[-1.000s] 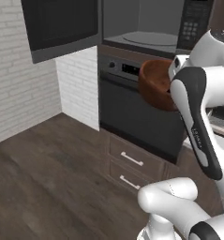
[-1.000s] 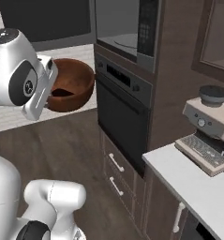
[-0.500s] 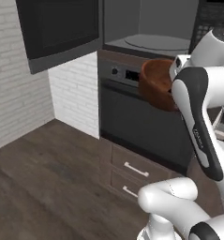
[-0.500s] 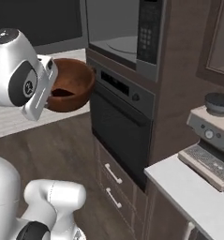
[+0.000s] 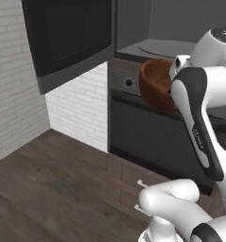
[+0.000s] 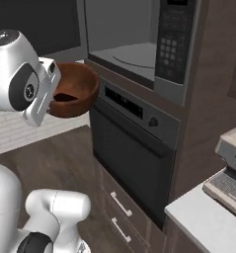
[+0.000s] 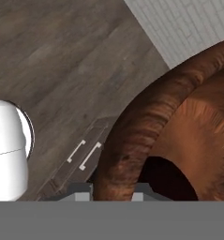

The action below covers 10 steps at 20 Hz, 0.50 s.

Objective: Pick the avocado from the sink and place it in the bowl. Then pick the bowl and place it in the microwave. Then close the microwave door and press the start button.

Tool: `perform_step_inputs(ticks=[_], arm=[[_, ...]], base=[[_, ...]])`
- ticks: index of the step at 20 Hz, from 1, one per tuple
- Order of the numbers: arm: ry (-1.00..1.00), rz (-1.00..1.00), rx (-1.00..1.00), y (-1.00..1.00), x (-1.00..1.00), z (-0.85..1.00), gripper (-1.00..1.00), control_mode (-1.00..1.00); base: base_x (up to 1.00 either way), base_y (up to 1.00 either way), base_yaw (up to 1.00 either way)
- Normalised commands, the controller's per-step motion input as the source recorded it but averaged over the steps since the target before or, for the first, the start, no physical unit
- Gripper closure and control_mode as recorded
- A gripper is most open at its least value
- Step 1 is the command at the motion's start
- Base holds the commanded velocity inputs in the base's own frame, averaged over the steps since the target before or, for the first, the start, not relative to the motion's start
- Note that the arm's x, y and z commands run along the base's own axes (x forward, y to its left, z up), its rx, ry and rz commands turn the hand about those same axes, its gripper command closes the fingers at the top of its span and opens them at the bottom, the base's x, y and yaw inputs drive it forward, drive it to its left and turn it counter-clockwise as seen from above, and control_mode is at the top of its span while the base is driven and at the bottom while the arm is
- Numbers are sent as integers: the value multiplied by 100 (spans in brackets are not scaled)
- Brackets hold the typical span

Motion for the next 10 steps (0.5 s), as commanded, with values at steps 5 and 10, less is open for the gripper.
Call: perform_step_inputs(ticks=[5, 10], arm=[[0, 0, 0, 0, 0, 0, 100, 100], [0, 0, 0, 0, 0, 0, 100, 100]], base=[[85, 3, -16], [71, 9, -12]])
